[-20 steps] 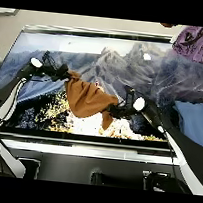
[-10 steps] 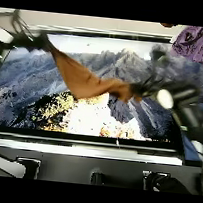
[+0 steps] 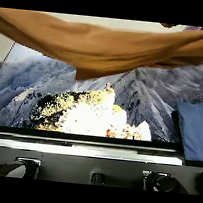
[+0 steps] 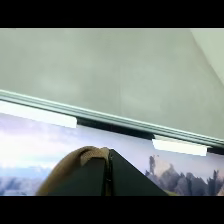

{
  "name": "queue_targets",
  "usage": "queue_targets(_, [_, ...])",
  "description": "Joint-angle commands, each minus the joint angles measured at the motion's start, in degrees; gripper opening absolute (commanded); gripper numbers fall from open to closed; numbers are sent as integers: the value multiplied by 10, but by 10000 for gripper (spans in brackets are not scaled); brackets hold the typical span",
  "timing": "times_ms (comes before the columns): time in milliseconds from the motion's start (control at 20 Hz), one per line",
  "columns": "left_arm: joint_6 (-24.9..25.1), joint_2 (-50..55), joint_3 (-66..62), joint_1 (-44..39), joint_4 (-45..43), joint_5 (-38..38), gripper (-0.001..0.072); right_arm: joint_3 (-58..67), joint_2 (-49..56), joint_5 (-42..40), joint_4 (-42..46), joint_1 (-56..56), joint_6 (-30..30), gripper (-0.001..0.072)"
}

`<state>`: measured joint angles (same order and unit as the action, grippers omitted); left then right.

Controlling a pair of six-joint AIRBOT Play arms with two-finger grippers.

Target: Fold the clothes and pants, and hang the long-sleeved shirts on hangers.

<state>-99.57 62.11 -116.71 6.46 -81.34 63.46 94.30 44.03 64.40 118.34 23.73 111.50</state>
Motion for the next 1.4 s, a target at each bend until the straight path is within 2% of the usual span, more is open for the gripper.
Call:
queue_targets(0, [-40, -71, 1, 1, -50, 66, 11, 13, -43, 3, 9, 0, -3, 23])
queue_targets(150, [-46, -64, 23, 1, -46, 112, 11, 13, -6, 5, 9, 0, -3, 23])
queue_targets(350, [-43, -15, 141, 1, -46, 117, 12, 11, 124, 28, 3, 0, -1, 24])
queue_targets(600, [-45, 138, 299, 1, -46, 37, 13, -5, 345, -10, -43, 0, 0, 25])
queue_targets(800, [-46, 301, 322, 1, -46, -23, 13, -5, 504, -37, -75, 0, 46, 25])
queue_targets(1000, [-46, 377, 320, 1, -46, -51, 13, -5, 559, -46, -160, 0, 66, 25])
queue_targets(1150, [-45, 380, 320, 5, -46, -44, 19, -5, 559, -48, -173, 0, 66, 25])
queue_targets(1200, [-42, 376, 316, 8, -46, -30, 127, -4, 558, -39, -174, 0, 66, 25])
queue_targets(1250, [-28, 370, 307, 15, -46, -4, 410, -4, 557, -26, -175, 0, 66, 24])
queue_targets(1300, [-14, 360, 298, 24, -46, 26, 612, -4, 556, -12, -175, 0, 66, 24])
queue_targets(1350, [6, 343, 294, 37, -46, 56, 623, -4, 552, -2, -177, 0, 66, 24])
